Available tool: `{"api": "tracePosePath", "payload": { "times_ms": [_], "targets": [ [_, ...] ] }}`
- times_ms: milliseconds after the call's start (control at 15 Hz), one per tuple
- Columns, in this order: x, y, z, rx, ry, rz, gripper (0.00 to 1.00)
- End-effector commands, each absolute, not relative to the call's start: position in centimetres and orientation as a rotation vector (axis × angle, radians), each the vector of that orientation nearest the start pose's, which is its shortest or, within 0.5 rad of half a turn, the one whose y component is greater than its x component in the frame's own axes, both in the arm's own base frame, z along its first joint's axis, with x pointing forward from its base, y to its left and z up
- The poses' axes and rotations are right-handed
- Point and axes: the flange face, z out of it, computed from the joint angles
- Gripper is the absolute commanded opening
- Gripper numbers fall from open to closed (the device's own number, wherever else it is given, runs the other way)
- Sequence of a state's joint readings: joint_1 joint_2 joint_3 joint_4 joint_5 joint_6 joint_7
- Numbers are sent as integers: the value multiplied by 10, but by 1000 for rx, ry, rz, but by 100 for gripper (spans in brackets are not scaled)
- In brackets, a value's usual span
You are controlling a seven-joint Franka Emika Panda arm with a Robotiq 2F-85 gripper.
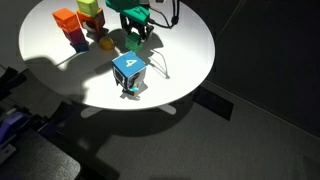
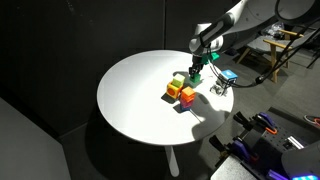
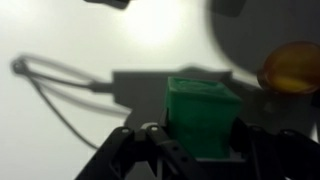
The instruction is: Remove the green block from the stack and put it on the table slightly forward from the stacks
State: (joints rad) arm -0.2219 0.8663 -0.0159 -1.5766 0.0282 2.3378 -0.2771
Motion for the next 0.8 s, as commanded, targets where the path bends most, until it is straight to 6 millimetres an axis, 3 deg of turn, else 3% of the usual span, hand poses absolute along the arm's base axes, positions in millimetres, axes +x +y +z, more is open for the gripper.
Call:
{"api": "tracePosePath", "payload": {
  "times_ms": [0,333,400,467,667,733],
  "targets": [
    [673,-165,112,-3124,-57,123,27],
    [676,-166,101,-3135,-55,114,27],
    [677,-166,99,-3137,-56,112,61],
    [677,-166,98,-3137,-56,113,78],
    [677,-165,99,-3130,-64,117,99],
    [676,-164,100,-3126,-69,122,100]
  ]
}}
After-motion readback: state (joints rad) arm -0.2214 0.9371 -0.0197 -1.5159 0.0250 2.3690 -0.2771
